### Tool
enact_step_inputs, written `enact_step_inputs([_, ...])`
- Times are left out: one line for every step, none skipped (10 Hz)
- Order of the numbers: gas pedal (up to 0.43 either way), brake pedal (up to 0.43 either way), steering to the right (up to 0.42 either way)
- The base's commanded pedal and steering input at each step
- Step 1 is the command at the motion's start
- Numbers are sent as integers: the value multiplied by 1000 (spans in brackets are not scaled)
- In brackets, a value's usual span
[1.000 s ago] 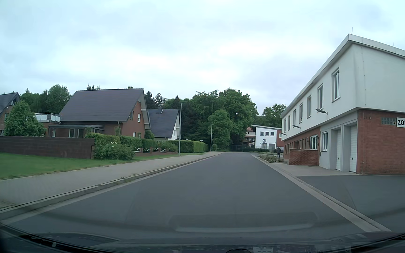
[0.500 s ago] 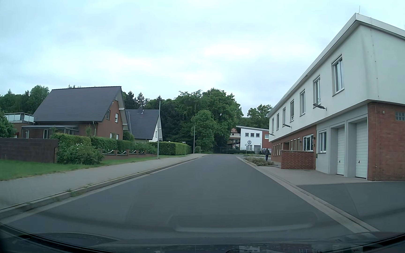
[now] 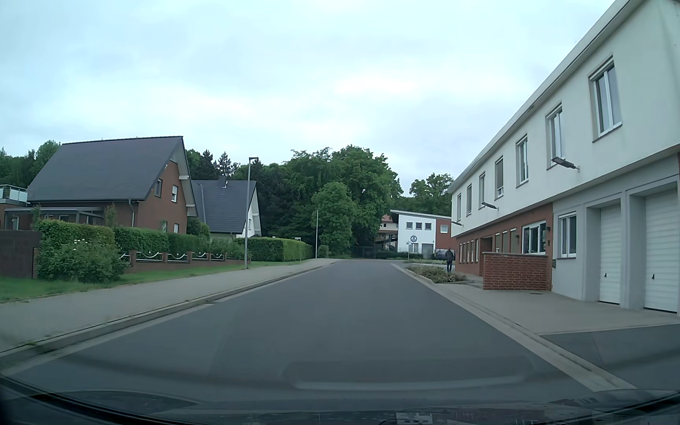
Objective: Follow the waypoints while adhering to traffic rules and regulations
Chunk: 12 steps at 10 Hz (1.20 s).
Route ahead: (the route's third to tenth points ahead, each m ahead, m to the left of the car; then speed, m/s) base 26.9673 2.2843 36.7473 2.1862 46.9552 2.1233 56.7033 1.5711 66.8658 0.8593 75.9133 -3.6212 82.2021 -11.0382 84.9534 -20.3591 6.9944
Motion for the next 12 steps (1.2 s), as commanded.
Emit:
enact_step_inputs([319,0,9])
enact_step_inputs([319,0,6])
enact_step_inputs([319,0,5])
enact_step_inputs([319,0,6])
enact_step_inputs([319,0,7])
enact_step_inputs([319,0,7])
enact_step_inputs([319,0,10])
enact_step_inputs([319,0,15])
enact_step_inputs([311,0,16])
enact_step_inputs([311,0,16])
enact_step_inputs([311,0,15])
enact_step_inputs([311,0,13])
